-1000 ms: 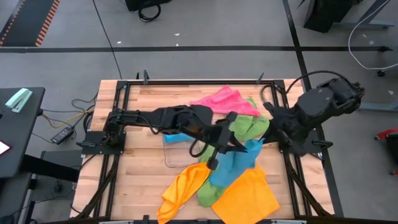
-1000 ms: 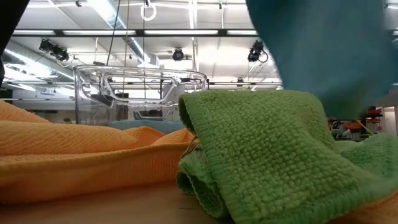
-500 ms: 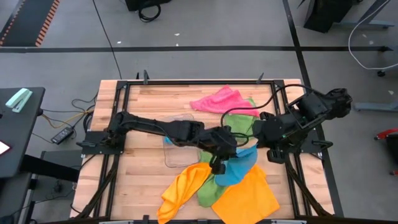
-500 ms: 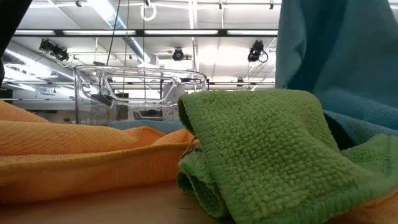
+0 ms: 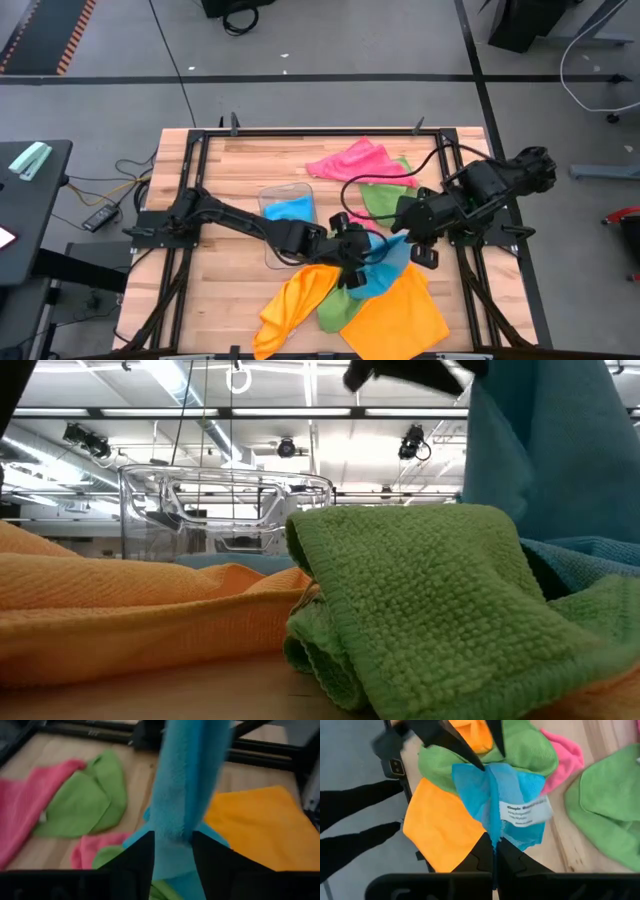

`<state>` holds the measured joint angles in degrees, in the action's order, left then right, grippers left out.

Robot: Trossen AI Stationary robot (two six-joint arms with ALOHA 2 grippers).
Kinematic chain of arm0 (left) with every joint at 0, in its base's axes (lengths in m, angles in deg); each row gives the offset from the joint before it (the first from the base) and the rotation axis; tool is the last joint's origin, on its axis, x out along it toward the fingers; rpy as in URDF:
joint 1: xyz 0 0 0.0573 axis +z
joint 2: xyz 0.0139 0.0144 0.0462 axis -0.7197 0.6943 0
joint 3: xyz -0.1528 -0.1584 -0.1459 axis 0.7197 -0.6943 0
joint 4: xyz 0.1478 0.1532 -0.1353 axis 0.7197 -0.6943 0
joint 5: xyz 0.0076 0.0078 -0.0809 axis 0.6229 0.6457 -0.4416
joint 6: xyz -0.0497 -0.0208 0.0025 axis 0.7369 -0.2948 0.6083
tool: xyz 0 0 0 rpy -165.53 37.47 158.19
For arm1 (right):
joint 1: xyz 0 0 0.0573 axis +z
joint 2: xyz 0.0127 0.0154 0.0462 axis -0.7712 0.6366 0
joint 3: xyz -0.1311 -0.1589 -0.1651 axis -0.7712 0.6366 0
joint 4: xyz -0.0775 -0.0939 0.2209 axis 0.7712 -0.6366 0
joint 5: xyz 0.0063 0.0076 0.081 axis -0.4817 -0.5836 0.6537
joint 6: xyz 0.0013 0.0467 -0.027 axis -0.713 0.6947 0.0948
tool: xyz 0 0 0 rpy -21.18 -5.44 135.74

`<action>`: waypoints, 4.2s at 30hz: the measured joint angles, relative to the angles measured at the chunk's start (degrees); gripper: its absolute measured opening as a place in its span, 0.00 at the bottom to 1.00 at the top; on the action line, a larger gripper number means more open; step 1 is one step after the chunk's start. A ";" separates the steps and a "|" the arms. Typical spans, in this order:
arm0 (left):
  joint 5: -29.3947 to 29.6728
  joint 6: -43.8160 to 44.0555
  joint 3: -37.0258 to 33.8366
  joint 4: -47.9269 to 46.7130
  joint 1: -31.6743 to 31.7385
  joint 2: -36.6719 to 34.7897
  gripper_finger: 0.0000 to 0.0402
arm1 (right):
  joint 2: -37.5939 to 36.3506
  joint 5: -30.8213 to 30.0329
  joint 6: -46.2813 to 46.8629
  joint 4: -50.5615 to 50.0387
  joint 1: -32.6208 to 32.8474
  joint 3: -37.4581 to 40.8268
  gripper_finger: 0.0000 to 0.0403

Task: Fold microfiber towels
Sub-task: Fold the blue towel

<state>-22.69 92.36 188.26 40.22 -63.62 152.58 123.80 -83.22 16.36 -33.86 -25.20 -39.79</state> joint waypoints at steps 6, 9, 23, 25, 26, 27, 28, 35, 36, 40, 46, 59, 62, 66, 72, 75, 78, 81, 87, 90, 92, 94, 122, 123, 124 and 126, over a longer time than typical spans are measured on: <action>2.82 6.27 -3.21 2.57 -0.66 0.07 0.41 | 0.36 0.63 3.20 0.15 -1.24 0.00 0.01; 4.66 7.06 -3.22 2.60 -1.79 0.07 0.41 | 0.20 1.06 5.08 0.15 -2.89 0.00 0.01; 6.23 21.99 -3.30 3.97 -5.18 4.10 0.43 | 2.25 0.72 6.71 3.17 -8.07 0.00 0.01; 6.26 22.97 -3.30 4.35 -5.51 5.24 0.45 | 2.22 0.14 6.72 4.04 -8.83 0.00 0.01; 6.30 22.93 -3.30 4.55 -5.85 5.59 0.47 | 2.19 -0.14 6.71 4.16 -9.29 0.00 0.01; 6.34 22.72 -3.30 4.42 -6.10 5.99 0.49 | 2.12 -0.55 6.71 4.20 -9.70 0.00 0.01; 6.59 22.47 -3.30 5.31 -6.31 6.54 0.51 | 2.11 -0.89 6.73 4.18 -10.16 0.00 0.01; 7.63 23.26 -3.28 8.59 -7.49 9.40 0.71 | 2.11 -2.88 7.12 5.86 -11.02 0.00 0.01; 8.36 23.77 -3.28 8.82 -7.57 9.90 0.73 | 2.11 -2.99 7.13 6.15 -11.02 0.00 0.01; 12.91 22.12 -3.21 10.49 -7.58 11.45 0.77 | 2.11 -3.04 7.12 7.21 -11.05 0.00 0.01; 17.22 17.73 -3.19 13.38 -7.37 13.36 0.75 | 2.11 -3.86 7.16 7.37 -12.03 0.00 0.01; 19.02 15.25 -3.13 17.71 -6.63 15.91 0.70 | 2.11 -3.88 7.65 8.49 -12.52 0.00 0.01; 19.31 14.77 -3.21 17.79 -6.65 16.17 0.67 | 2.11 -3.86 8.28 8.65 -12.51 0.00 0.01; 21.50 15.02 -3.21 17.73 -6.44 16.17 0.62 | 2.11 -3.85 8.74 8.79 -12.22 0.00 0.01; 23.65 14.97 -3.21 17.38 -6.20 16.17 0.52 | 2.11 -1.64 9.76 8.78 -11.13 0.00 0.01; 23.66 15.13 -3.21 17.32 -6.15 16.17 0.47 | 2.11 -1.37 9.73 8.79 -11.08 0.00 0.01; 23.63 16.32 -3.21 17.34 -6.09 16.17 0.42 | 2.11 -1.28 9.20 8.79 -11.10 0.00 0.01; 23.09 16.40 -2.21 17.28 -6.57 16.17 0.36 | 2.11 -1.27 8.83 8.85 -11.13 0.00 0.01; 22.89 10.38 3.93 14.90 -8.53 16.13 0.26 | 2.11 -1.91 7.26 9.16 -11.15 0.00 0.01; 22.94 2.45 7.33 14.46 -9.38 15.91 0.24 | 2.11 -1.93 6.29 9.16 -11.28 0.00 0.01; 22.81 -3.02 9.89 12.32 -9.65 15.92 0.25 | 2.11 -1.97 5.83 9.16 -11.58 0.00 0.01; 22.84 -4.39 12.29 9.72 -9.42 15.88 0.27 | 2.11 -2.14 5.59 9.28 -11.74 0.00 0.01; 24.73 27.90 15.01 -19.84 -8.30 16.16 0.32 | 2.11 -4.07 4.93 10.65 -11.69 0.00 0.01; 24.92 29.53 15.19 -22.83 -8.36 16.15 0.32 | 2.11 -4.07 4.93 10.65 -11.69 0.00 0.01; 25.02 31.23 15.25 -25.69 -8.32 16.16 0.32 | 2.11 -4.07 4.93 10.65 -11.67 0.00 0.01; 25.10 34.35 15.25 -29.98 -7.91 16.17 0.32 | 2.09 -4.07 4.93 10.67 -11.67 0.00 0.01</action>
<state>2.41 126.71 203.51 10.24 -71.53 168.76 125.88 -87.30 21.29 -23.20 -36.88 -39.79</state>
